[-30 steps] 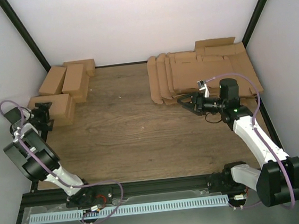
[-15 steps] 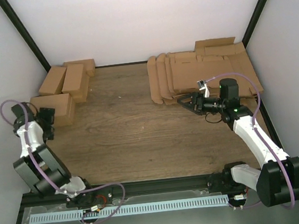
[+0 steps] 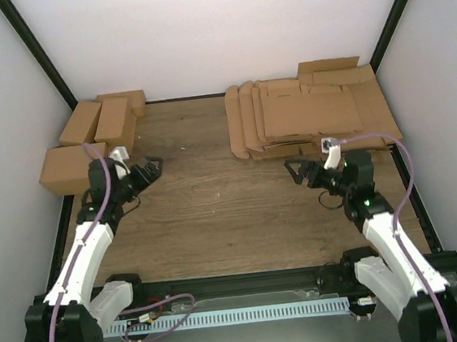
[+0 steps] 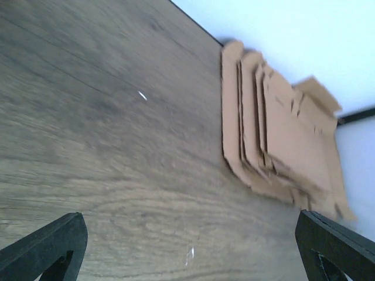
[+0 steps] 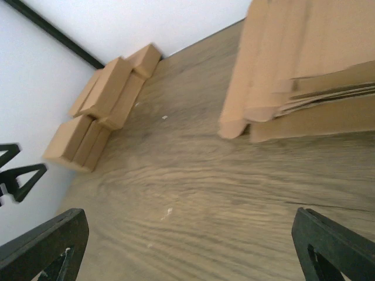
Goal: Fold the paper box
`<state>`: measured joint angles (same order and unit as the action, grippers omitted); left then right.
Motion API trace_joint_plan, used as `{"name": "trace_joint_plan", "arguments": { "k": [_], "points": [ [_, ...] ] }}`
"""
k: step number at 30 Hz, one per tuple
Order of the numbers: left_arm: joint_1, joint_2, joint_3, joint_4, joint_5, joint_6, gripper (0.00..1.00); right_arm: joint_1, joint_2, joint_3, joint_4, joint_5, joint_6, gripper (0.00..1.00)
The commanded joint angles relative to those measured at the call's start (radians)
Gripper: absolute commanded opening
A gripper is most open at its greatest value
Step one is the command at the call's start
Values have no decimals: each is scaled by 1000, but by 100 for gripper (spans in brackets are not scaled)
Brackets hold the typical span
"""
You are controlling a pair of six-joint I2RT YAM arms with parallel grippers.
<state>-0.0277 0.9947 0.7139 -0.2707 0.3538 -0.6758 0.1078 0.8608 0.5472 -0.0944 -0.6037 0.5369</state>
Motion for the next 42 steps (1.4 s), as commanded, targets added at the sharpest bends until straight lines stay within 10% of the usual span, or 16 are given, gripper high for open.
{"name": "trace_joint_plan", "arguments": {
  "k": [1, 6, 19, 42],
  "points": [
    [-127, -26, -74, 148, -50, 165, 100, -5, -186, -152, 185, 239, -69, 100],
    [-227, -72, -186, 372, 53, 323, 100, -4, -331, -242, 227, 309, -208, 100],
    [-215, -148, -315, 494, -505, 473, 100, -3, -190, -269, 334, 521, -218, 100],
    [-149, -115, -422, 597, -585, 420, 100, -5, -54, -334, 510, 596, -190, 100]
  ]
}}
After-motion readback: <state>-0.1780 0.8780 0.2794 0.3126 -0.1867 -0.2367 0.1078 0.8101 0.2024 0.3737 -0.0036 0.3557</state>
